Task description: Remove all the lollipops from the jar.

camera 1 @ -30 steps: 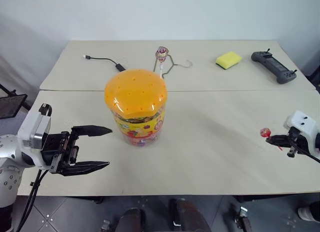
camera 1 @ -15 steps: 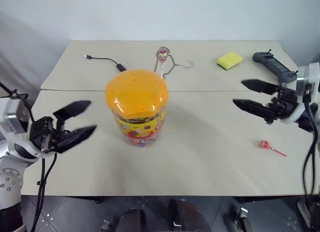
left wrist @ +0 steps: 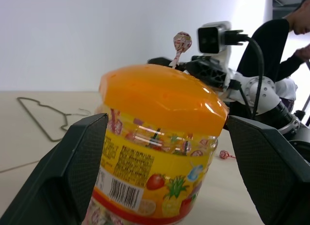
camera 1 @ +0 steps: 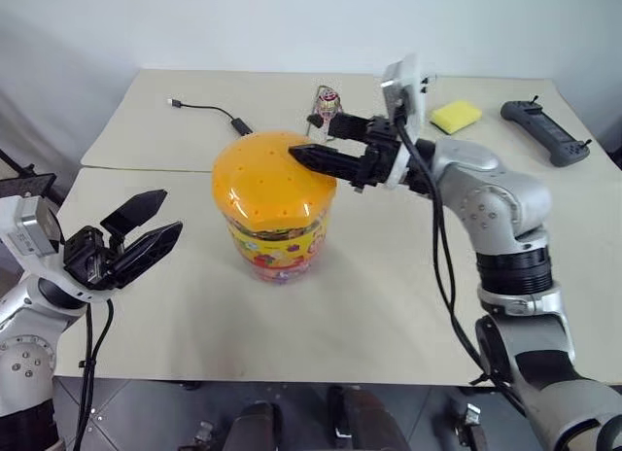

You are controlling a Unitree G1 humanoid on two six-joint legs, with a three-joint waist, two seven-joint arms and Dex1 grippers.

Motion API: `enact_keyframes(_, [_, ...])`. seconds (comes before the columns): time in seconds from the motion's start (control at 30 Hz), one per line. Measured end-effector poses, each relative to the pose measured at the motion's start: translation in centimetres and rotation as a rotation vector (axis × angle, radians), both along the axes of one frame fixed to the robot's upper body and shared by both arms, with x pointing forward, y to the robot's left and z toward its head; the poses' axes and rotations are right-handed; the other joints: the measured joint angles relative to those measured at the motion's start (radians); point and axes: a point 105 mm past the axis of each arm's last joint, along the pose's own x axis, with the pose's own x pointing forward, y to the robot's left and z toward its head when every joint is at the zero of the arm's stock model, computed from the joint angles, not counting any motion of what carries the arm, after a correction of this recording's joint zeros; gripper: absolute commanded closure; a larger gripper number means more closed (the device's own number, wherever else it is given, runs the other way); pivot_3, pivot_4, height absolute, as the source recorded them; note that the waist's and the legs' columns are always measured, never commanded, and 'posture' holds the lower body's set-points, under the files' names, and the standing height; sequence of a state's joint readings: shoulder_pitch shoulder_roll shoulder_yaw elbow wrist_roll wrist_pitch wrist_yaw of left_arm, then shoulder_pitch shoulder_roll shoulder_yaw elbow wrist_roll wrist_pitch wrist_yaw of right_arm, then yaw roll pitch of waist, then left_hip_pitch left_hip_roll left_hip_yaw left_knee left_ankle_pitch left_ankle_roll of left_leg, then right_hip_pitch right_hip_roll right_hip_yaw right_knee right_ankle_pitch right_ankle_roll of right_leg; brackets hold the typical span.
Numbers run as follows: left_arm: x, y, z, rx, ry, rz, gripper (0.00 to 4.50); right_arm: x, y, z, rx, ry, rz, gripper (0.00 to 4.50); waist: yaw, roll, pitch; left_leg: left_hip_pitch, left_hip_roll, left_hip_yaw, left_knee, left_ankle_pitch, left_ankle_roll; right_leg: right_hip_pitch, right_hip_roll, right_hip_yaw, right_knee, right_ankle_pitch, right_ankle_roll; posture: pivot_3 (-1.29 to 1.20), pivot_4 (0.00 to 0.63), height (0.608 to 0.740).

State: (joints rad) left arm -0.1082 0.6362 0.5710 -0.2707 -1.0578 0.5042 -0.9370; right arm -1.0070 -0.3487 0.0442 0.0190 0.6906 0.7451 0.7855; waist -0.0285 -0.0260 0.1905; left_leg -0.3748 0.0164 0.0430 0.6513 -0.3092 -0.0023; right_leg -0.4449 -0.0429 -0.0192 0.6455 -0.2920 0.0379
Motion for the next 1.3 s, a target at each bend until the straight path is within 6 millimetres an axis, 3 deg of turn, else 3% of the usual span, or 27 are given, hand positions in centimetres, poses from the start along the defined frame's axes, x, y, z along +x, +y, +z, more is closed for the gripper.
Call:
enact_keyframes(0.37, [-0.2,-0.5,1.0,-0.012,-0.037,-0.017,0.36,0.5,-0.1,0.1,-0.004,-0.005,0.001,4.48,-0.003,0.0,0.0,0.001,0.0,0.0,0.0,0.0,0.0,0.0,0.0,0.0,-0.001,0.0,0.0,0.0,0.15,0.74])
enact_keyframes(0.5, [-0.3,-0.9,2.0,0.002,-0.071,-0.049,0.36,0.5,-0.9,0.9,0.069,-0.027,0.052,4.48,-0.003,0.0,0.0,0.001,0.0,0.0,0.001,0.001,0.0,0.0,0.0,0.0,0.0,0.0,0.0,0.0,0.15,0.74])
enact_keyframes(0.63, [-0.6,-1.7,2.3,0.058,-0.083,-0.121,0.36,0.5,-3.2,4.4,0.196,-0.09,0.076,4.48,-0.001,0.0,0.0,0.001,-0.001,0.0,0.0,0.001,0.0,0.0,0.0,0.0,0.0,0.0,0.0,0.0,0.15,0.74])
enact_keyframes(0.77, [-1.3,-2.5,2.5,0.152,-0.075,-0.217,0.36,0.8,-7.9,5.9,0.152,-0.113,-0.011,4.48,0.003,0.0,0.0,0.001,-0.001,-0.001,-0.001,0.0,0.001,0.0,0.0,-0.001,-0.002,0.0,0.0,0.0,0.15,0.74])
enact_keyframes(0.83, [-2.0,-2.9,2.2,0.229,-0.064,-0.28,0.36,1.5,-11.5,4.4,-0.02,-0.086,-0.149,4.48,0.007,0.0,0.0,0.0,-0.002,-0.001,-0.002,0.0,0.002,0.001,-0.001,-0.001,-0.007,0.0,0.0,0.0,0.15,0.74])
enact_keyframes(0.93, [-2.9,-3.2,1.0,0.311,-0.025,-0.346,0.36,2.0,-17.1,0.1,-0.268,0.052,-0.334,4.48,0.005,0.0,0.0,0.0,-0.002,0.0,-0.004,-0.002,0.004,0.001,-0.001,0.0,-0.01,0.0,0.0,0.0,0.15,0.74])
enact_keyframes(1.03, [-3.3,-3.6,-0.4,0.37,0.004,-0.407,0.36,1.4,-23.0,-6.5,-0.505,0.266,-0.533,4.48,-0.002,0.001,0.001,0.0,-0.001,0.003,-0.004,-0.002,0.004,0.0,-0.001,0.001,-0.011,0.0,0.0,0.0,0.15,0.74])
enact_keyframes(1.07, [-3.3,-3.6,-0.5,0.373,0.005,-0.411,0.36,1.2,-23.7,-7.3,-0.536,0.281,-0.554,4.48,-0.003,0.002,0.001,0.0,-0.001,0.004,-0.004,-0.002,0.004,0.0,0.0,0.001,-0.011,0.0,0.0,0.0,0.15,0.74])
enact_keyframes(1.2, [-3.0,-3.7,-0.8,0.396,-0.007,-0.415,0.36,-0.9,-28.3,-13.7,-0.786,0.386,-0.677,4.48,0.0,0.002,0.001,0.002,-0.001,0.006,-0.002,0.0,0.003,0.001,0.001,0.003,-0.008,0.0,0.0,0.0,0.15,0.74])
enact_keyframes(1.3, [-2.5,-3.6,-1.0,0.404,-0.017,-0.4,0.36,-1.9,-29.4,-16.4,-0.863,0.413,-0.693,4.48,-0.002,0.002,0.001,0.006,-0.002,0.011,0.0,0.002,0.004,0.001,0.001,0.008,-0.002,0.0,0.0,0.0,0.15,0.74])
